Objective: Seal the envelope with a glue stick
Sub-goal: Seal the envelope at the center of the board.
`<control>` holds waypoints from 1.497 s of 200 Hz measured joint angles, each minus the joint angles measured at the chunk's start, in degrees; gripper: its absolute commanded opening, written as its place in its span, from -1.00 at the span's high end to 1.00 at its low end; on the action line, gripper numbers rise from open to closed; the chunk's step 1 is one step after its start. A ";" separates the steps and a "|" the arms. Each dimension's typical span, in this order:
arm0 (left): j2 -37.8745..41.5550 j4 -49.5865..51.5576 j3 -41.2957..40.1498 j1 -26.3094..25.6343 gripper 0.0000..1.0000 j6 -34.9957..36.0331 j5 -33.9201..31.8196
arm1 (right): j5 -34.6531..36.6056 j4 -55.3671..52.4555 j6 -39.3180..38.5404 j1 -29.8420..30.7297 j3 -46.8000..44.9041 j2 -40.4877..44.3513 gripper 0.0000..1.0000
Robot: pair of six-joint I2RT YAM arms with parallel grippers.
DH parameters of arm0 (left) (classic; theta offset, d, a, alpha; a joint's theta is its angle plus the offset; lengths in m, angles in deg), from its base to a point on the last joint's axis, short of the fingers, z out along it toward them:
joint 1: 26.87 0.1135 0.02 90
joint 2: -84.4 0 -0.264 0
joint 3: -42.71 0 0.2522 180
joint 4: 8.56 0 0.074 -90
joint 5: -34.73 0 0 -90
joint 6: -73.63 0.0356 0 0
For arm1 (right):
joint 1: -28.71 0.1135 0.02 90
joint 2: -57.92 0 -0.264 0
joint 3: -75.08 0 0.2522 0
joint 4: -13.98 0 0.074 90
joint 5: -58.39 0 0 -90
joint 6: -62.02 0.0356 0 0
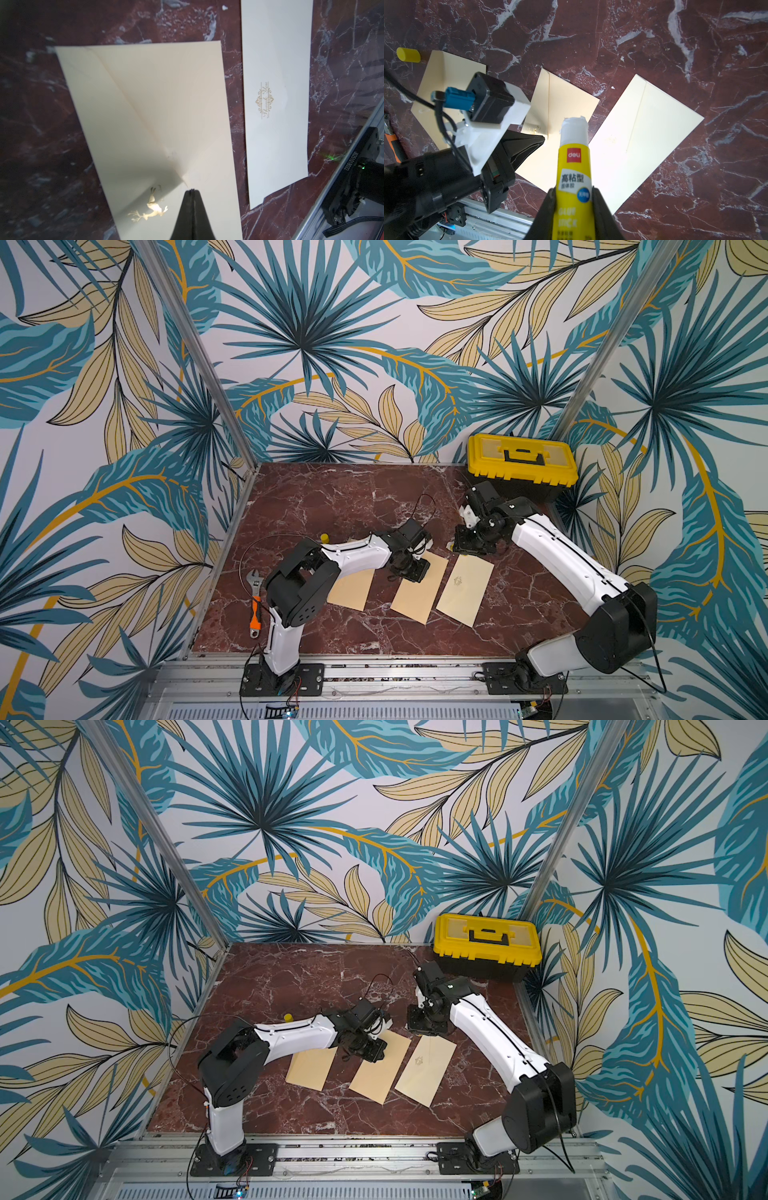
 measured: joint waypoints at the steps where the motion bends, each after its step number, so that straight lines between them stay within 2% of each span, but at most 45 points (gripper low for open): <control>1: 0.00 0.00 0.02 0.00 0.93 0.02 -0.02 | 0.00 0.00 0.00 -0.02 0.00 0.00 1.00; 83: -2.10 -0.52 -1.03 0.04 0.93 0.04 -0.20 | 0.00 -0.04 0.00 -0.22 -0.11 0.02 1.00; 245: -0.11 2.01 1.29 0.11 0.93 1.18 -3.23 | 0.00 -0.28 0.00 -0.24 -0.11 0.02 1.00; 299: -3.72 -0.20 1.38 0.15 0.93 1.20 -2.84 | 0.02 -0.44 0.00 -0.28 -0.11 0.02 1.00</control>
